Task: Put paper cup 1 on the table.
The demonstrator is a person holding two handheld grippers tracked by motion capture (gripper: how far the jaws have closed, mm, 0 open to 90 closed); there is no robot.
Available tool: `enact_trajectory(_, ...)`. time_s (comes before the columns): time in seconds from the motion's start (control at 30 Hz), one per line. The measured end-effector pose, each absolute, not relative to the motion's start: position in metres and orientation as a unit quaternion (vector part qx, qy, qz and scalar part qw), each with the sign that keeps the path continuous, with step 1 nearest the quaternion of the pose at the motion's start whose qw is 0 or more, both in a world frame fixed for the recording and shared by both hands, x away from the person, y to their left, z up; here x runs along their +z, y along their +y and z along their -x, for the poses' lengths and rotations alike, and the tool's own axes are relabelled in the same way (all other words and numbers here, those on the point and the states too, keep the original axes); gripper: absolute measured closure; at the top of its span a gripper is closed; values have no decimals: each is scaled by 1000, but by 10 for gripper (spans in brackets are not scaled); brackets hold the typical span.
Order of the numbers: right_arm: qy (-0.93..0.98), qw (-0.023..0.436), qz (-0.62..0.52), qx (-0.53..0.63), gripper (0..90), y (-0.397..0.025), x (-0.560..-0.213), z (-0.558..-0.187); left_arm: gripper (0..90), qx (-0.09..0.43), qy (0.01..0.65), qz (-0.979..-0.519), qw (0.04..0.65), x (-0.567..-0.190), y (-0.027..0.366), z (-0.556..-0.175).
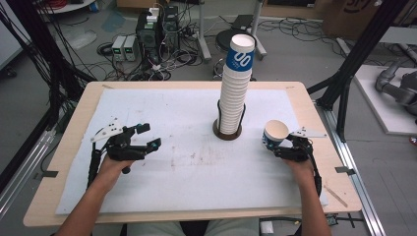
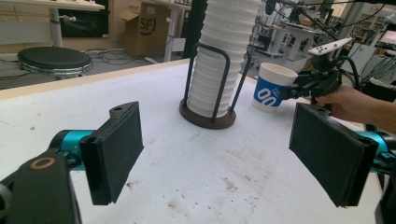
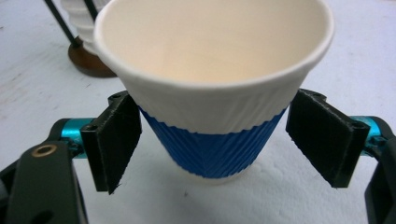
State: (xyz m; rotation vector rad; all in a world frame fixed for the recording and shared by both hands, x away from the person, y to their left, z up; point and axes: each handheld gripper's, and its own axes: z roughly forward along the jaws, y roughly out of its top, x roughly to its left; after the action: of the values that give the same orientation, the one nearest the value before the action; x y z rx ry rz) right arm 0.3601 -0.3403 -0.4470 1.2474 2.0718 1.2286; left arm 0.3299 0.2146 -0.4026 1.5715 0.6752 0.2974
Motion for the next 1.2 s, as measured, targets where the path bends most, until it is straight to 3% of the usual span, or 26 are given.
enact_trajectory(0.63,762,194,-420,453,188,-351,-434,-314,172,129,297,-685,653,-403,214,-331)
enact_trajectory(1.2,742,214,-410,486,189,-354,-408,-288,172,132,300,-680,656,-399,215,-327)
